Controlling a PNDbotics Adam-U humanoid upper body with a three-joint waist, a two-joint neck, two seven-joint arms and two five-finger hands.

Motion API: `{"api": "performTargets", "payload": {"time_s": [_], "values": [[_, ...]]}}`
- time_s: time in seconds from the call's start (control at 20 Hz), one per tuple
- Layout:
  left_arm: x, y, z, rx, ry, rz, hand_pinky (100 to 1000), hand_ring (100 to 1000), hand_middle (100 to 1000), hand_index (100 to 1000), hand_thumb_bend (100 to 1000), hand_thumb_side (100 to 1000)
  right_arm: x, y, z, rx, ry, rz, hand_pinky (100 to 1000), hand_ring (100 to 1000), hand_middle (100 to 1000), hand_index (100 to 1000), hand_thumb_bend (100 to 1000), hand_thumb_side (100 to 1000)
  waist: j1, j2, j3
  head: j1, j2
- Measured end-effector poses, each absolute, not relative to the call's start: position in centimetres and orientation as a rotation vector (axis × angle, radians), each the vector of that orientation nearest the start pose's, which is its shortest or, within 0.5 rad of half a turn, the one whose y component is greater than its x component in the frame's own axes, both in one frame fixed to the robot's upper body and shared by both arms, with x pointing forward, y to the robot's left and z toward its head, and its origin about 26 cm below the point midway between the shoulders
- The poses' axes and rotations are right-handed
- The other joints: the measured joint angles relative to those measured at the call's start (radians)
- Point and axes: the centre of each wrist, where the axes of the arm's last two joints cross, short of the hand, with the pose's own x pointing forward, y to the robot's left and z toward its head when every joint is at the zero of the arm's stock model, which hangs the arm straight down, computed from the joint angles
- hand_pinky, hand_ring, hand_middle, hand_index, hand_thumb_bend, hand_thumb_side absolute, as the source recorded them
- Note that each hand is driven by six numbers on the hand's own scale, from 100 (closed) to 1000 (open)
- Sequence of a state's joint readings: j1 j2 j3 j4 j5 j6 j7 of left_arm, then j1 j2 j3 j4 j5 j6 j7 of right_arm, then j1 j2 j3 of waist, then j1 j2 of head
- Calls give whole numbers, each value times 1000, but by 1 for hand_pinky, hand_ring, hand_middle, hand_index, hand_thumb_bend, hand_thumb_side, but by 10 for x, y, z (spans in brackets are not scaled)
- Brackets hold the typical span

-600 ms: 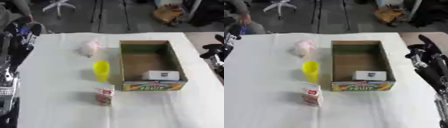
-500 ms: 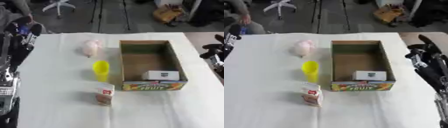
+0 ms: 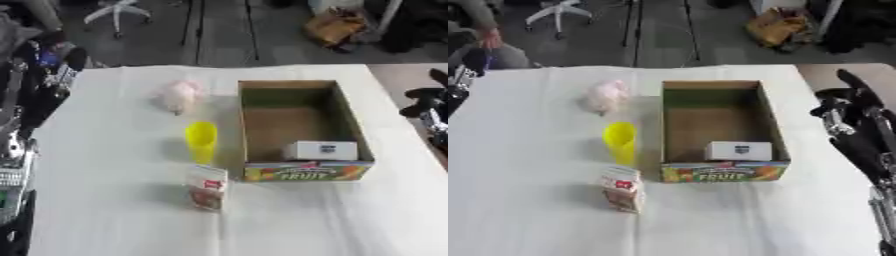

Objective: Pick up objects on the table and place them in the box.

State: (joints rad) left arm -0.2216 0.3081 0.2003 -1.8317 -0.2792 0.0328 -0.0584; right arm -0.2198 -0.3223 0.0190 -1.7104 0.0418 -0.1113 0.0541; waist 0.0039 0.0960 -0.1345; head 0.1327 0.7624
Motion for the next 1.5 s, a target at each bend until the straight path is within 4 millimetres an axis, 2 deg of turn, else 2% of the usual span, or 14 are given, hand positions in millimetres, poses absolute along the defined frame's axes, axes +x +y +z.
{"api": "performTargets", "payload": {"time_s": [0.2, 0.25, 0.6, 0.8, 1.2, 1.4, 1.45, 1.5], "values": [[321, 330, 154, 583, -1926, -491, 652, 954, 807, 847, 750, 709, 323, -285, 107, -185, -2001, 434, 724, 628, 715, 1000, 135, 499, 0, 0, -2, 0, 0], [323, 330, 154, 575, -1917, -522, 660, 954, 805, 850, 786, 703, 323, -285, 107, -184, -2001, 434, 724, 628, 715, 1000, 135, 500, 0, 0, -4, 0, 0], [341, 325, 153, 523, -1879, -788, 670, 940, 806, 864, 799, 742, 324, -284, 108, -179, -2000, 441, 724, 628, 715, 1000, 133, 501, 3, 0, -24, 5, 0], [359, 314, 153, 509, -1834, -1014, 672, 929, 806, 864, 815, 739, 325, -282, 109, -170, -2003, 453, 724, 628, 715, 1000, 134, 500, 3, -3, -27, 8, -1], [387, 283, 141, 440, -1708, -1437, 676, 916, 802, 861, 854, 730, 325, -281, 109, -166, -2002, 456, 724, 628, 716, 1000, 134, 500, 1, -9, -23, 2, -1], [393, 284, 135, 407, -1647, -1542, 676, 916, 802, 861, 854, 730, 324, -281, 108, -166, -2001, 456, 724, 628, 716, 1000, 134, 500, 1, -9, -21, -3, -1], [393, 285, 135, 397, -1635, -1558, 670, 898, 779, 849, 913, 690, 324, -281, 108, -166, -2001, 456, 724, 628, 716, 1000, 133, 500, 1, -9, -20, -4, -1], [394, 285, 136, 389, -1625, -1575, 670, 898, 779, 849, 913, 690, 324, -281, 108, -166, -2001, 456, 724, 628, 716, 1000, 133, 500, 1, -10, -23, -4, -1]]}}
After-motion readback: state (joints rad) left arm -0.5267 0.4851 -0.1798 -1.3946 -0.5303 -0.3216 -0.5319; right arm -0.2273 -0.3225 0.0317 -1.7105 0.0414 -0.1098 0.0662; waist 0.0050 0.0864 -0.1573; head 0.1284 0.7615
